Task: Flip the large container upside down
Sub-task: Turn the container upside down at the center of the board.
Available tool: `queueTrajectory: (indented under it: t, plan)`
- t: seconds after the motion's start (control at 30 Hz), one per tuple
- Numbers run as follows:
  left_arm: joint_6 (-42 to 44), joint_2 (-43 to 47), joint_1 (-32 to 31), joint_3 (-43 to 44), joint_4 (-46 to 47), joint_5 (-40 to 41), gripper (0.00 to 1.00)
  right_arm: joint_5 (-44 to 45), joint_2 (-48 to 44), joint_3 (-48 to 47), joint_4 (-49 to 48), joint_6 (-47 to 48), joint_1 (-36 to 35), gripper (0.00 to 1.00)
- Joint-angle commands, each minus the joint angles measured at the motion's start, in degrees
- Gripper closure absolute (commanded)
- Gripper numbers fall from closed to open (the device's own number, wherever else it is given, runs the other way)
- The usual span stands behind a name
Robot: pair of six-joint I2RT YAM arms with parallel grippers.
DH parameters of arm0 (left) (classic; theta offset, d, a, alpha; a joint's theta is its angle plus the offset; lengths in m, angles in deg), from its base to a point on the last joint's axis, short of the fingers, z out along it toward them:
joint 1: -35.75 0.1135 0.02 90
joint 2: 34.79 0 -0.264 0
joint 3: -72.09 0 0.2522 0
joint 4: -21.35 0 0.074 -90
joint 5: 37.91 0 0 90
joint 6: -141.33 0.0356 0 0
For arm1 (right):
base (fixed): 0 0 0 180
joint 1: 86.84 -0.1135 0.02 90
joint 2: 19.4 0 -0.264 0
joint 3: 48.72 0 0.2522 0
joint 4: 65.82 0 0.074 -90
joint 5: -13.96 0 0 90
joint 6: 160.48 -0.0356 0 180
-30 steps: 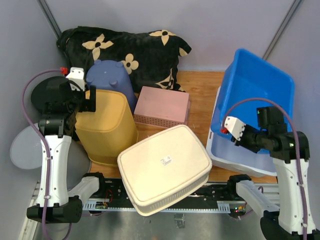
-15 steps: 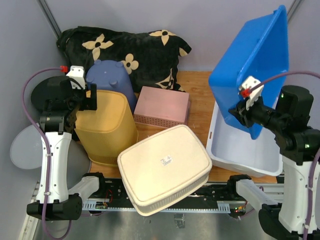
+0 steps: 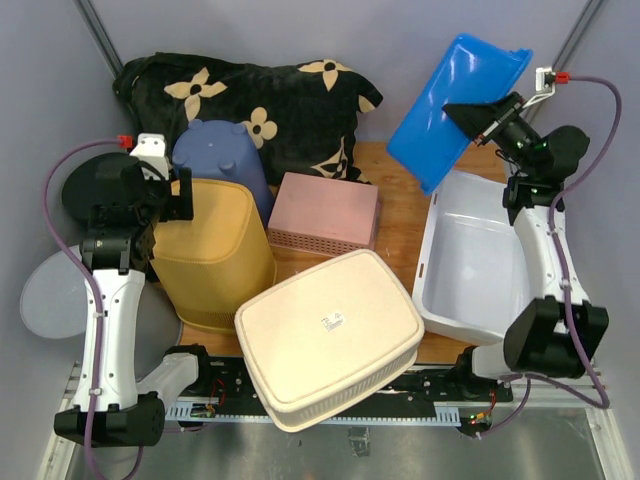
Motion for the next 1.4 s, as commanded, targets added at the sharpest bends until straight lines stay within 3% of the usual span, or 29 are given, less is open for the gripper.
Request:
queueTrajectory:
  t: [0.0,0.3,0.57,0.77,0.97,1.17,1.37]
  plan:
    - [0.3,-1.1,0.4,-1.9,-4.7,3.1,0.01,14.9,4.3,3.0,-53.8,-29.5,3.9,1.0]
    - [0.8,-1.8,0.4,-1.9,-4.8,7.5,0.01,20.0,12.9,2.8,-56.7,-39.0,2.2,1.0]
    - [1.1,-1.9,0.4,-3.1,-4.5,9.9,0.01,17.0,17.1,2.1,-56.6,-46.0,-3.2,1.0]
    - [1.3,-1.9,0.4,-3.5,-4.5,10.6,0.01,18.2,20.1,6.6,-51.7,-48.5,-1.1,1.0]
    - [1.8,-1.6,0.4,-4.9,-3.9,11.3,0.01,10.8,25.0,6.5,-52.5,-54.5,6.1,1.0]
    - [1.3,-2.4,0.4,-5.3,-3.5,10.1,0.01,-6.5,33.0,3.1,-53.0,-62.3,14.5,1.0]
    - [0.9,-2.8,0.4,-5.3,-3.5,9.6,0.01,-17.5,42.6,-3.1,-51.6,-65.6,19.9,1.0]
